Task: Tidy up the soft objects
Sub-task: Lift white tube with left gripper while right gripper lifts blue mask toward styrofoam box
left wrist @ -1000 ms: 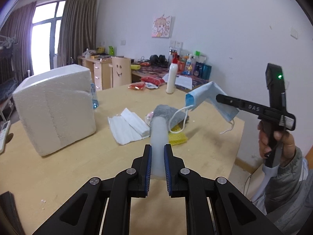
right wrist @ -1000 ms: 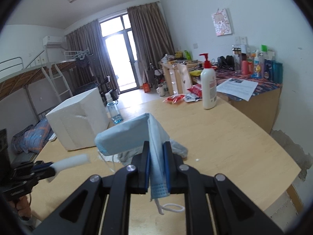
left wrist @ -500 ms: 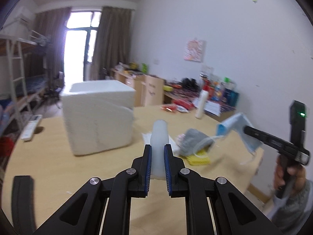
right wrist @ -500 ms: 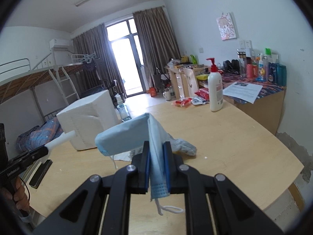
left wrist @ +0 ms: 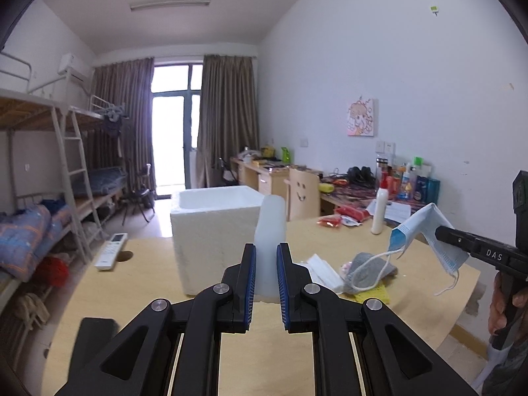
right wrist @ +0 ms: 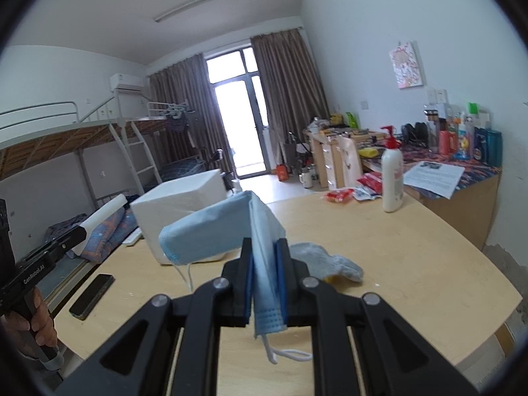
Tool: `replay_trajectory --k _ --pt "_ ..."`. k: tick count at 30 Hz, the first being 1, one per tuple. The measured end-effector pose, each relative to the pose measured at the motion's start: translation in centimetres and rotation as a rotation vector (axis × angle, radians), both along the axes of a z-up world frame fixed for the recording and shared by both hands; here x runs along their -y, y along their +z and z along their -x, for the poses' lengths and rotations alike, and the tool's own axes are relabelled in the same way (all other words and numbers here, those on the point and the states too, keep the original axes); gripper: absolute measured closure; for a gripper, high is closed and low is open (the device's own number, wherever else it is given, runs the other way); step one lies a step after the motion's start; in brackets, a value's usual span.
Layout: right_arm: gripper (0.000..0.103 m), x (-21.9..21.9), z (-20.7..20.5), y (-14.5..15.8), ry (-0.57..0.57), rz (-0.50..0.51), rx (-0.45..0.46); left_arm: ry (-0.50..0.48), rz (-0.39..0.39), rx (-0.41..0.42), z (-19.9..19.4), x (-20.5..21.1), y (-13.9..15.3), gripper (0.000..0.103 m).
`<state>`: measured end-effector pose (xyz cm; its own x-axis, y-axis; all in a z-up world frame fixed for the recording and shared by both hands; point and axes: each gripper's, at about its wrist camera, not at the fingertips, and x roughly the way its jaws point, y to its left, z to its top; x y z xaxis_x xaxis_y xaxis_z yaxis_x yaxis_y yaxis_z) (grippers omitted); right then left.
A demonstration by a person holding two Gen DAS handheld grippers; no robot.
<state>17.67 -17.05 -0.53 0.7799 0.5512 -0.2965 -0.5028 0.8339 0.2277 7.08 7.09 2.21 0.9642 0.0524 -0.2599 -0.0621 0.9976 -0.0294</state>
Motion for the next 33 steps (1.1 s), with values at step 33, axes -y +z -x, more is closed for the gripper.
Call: replay_trajectory --k 33 --pt "0.087 -9.0 1.3 1.8 0.256 0.020 0.033 0.180 -0.004 0.032 4.8 -4.1 1.4 0.089"
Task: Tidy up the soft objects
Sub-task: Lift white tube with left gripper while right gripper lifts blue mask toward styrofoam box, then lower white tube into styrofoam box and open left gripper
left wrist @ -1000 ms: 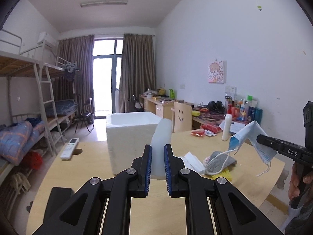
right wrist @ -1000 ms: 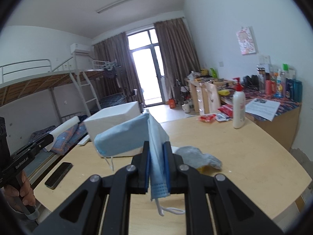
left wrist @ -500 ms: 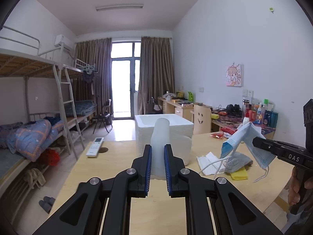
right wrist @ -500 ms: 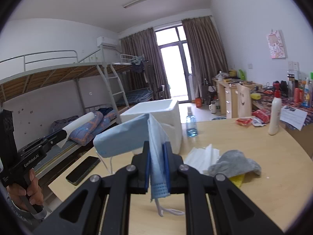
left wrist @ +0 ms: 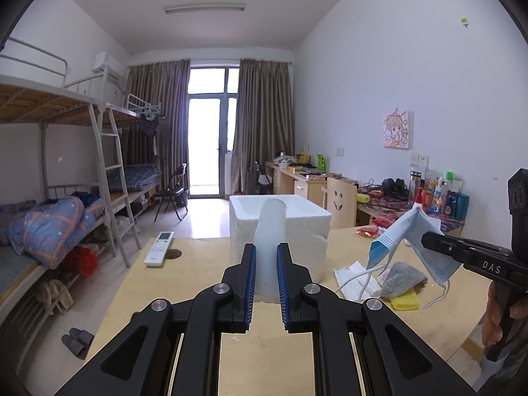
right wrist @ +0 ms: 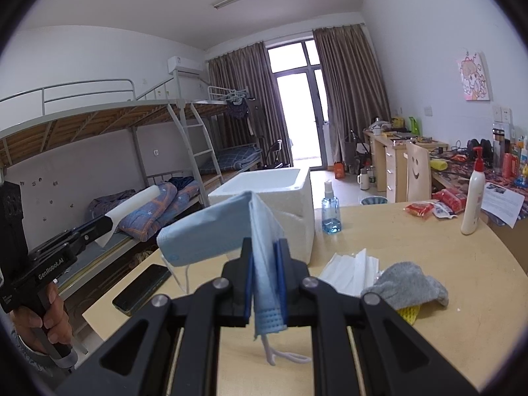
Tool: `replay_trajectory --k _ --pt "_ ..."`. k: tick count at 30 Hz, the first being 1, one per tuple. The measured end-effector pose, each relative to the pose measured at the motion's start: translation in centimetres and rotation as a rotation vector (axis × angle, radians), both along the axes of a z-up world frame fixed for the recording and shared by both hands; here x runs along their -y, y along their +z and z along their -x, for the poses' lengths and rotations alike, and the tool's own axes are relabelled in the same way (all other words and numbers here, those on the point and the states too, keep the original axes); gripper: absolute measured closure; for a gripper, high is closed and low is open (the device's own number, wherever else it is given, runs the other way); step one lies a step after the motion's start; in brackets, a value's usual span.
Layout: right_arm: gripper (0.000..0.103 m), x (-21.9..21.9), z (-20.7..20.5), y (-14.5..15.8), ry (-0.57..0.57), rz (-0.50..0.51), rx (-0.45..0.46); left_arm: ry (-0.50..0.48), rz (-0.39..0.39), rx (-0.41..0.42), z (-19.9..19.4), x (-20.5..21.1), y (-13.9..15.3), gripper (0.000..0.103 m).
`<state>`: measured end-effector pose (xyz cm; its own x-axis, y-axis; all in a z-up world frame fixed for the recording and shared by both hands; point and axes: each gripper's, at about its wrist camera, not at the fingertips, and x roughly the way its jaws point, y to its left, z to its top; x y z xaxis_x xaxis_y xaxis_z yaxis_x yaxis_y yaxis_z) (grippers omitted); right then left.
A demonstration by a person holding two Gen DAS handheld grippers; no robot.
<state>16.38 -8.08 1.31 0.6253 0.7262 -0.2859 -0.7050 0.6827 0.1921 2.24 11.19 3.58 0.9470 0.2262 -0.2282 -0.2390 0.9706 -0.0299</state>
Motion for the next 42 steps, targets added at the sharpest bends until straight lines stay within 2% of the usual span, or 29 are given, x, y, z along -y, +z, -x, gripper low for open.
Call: replay_trajectory --k 15,23,42 --pt "0.087 -2.4 -3.8 2.8 0.003 0.010 0.017 -0.021 -0.012 0.012 -4.1 -1.9 2.9 0.089" --pt "0.087 -4.3 -6.1 5.3 0.030 0.008 0.049 -0.032 -0.021 0.012 -7.3 -2.5 5.1 0.089" --pt "0.087 -7.1 -9.7 5.9 0.029 0.054 0.038 -0.051 -0.006 -0.029 -12.1 -4.6 5.3 0.089"
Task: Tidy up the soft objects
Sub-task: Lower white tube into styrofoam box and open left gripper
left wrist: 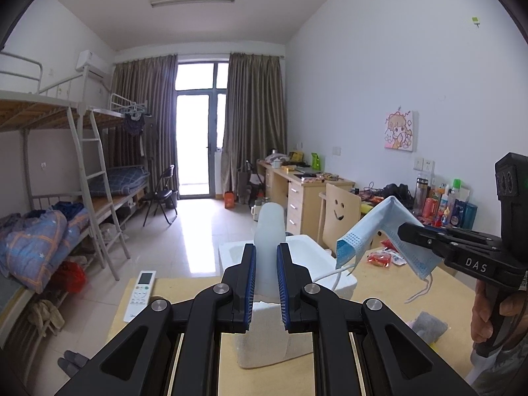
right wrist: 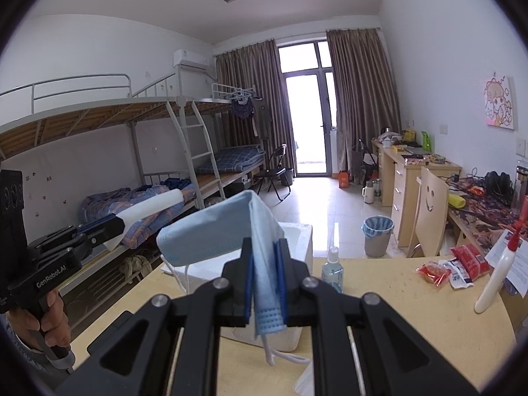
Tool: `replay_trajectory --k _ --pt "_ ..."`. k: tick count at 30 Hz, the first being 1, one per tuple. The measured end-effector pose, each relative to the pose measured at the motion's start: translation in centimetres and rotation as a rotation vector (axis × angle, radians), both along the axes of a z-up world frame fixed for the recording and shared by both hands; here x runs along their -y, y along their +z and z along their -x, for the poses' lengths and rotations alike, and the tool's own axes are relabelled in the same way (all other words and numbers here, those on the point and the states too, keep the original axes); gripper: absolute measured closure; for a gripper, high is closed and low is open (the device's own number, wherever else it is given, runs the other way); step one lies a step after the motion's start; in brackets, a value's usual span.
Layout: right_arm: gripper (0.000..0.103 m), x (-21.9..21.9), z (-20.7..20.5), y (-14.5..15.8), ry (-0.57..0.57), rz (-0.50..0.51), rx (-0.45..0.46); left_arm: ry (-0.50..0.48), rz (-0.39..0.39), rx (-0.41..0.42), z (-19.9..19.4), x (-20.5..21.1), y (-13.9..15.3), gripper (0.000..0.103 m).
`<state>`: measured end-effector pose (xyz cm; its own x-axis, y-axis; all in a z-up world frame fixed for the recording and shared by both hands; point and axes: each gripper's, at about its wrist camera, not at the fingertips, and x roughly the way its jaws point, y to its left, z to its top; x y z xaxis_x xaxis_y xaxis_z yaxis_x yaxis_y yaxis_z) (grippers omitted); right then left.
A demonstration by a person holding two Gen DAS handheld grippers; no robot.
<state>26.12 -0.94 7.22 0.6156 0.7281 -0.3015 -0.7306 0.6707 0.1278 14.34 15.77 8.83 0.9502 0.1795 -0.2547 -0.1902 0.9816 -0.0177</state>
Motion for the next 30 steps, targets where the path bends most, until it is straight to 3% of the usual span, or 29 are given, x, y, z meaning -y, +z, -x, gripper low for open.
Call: replay_trajectory --k 16,30 --pt "0.087 -3.8 -4.0 1.1 -0.003 0.047 0.023 0.022 0.025 -0.040 -5.8 -2.1 0.6 0.089" --pt "0.087 -6.1 -6.5 -0.5 0.011 0.067 -0.021 0.063 0.030 -0.073 -8.9 -3.9 -0.7 0.091"
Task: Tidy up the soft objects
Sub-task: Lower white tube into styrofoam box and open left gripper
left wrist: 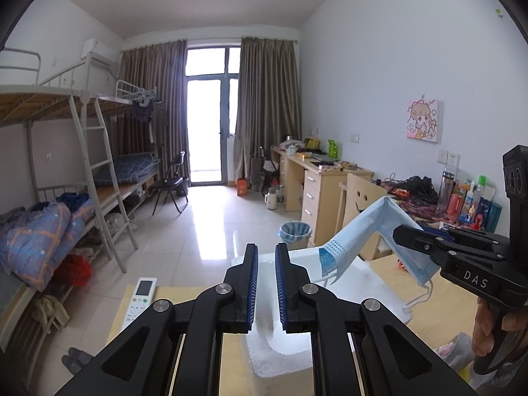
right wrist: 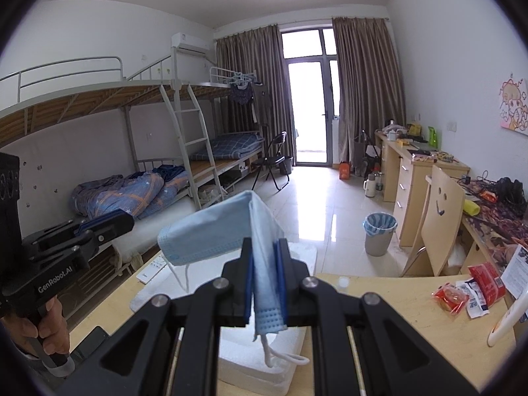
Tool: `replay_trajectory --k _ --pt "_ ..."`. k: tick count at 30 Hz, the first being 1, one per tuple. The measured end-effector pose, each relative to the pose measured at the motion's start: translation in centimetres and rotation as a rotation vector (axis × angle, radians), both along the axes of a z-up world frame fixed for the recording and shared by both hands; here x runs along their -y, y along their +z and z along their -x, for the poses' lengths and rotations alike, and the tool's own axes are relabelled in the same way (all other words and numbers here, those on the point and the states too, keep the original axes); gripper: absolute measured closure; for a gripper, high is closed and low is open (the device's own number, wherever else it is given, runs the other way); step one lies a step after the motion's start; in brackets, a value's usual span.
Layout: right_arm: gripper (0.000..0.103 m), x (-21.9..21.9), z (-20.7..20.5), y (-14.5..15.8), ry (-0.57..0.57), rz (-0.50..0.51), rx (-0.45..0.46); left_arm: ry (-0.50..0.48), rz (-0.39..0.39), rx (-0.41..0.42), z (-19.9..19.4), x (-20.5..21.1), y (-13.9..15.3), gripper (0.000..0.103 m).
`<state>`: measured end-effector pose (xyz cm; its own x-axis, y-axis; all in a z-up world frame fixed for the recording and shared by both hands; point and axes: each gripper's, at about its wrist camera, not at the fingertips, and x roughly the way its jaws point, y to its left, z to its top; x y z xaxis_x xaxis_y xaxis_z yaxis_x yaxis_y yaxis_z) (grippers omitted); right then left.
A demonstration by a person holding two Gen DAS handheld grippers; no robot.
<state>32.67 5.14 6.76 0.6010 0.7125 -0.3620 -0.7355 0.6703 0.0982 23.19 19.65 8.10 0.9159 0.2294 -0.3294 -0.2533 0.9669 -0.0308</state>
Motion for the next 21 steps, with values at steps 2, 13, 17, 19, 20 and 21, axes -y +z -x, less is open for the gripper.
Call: replay_trajectory --k 2,13,17,19,20,21 --pt "0.087 0.4 -0.3 0.1 -0.007 -0.002 -0.004 -0.005 -0.014 0.003 -0.1 0.3 -0.1 0.093" --pt "0.087 2.5 -0.7 1.0 -0.046 -0.030 -0.006 -0.064 -0.019 -0.033 -1.1 0.9 -0.4 0.098" --pt "0.087 2.0 -0.6 0.8 -0.035 -0.023 -0.009 -0.071 -0.019 -0.031 -1.0 1.0 -0.4 0.098" --pt "0.087 1.7 -0.6 0.7 -0.027 -0.017 -0.007 -0.071 -0.020 -0.040 -1.2 0.9 -0.5 0.098" --pt "0.087 1.4 -0.6 0.7 -0.022 -0.012 -0.008 -0.067 -0.020 -0.040 -1.2 0.8 -0.5 0.098" --pt "0.087 1.0 -0.7 0.6 -0.017 -0.007 -0.011 -0.064 -0.021 -0.036 -1.1 0.8 -0.4 0.098"
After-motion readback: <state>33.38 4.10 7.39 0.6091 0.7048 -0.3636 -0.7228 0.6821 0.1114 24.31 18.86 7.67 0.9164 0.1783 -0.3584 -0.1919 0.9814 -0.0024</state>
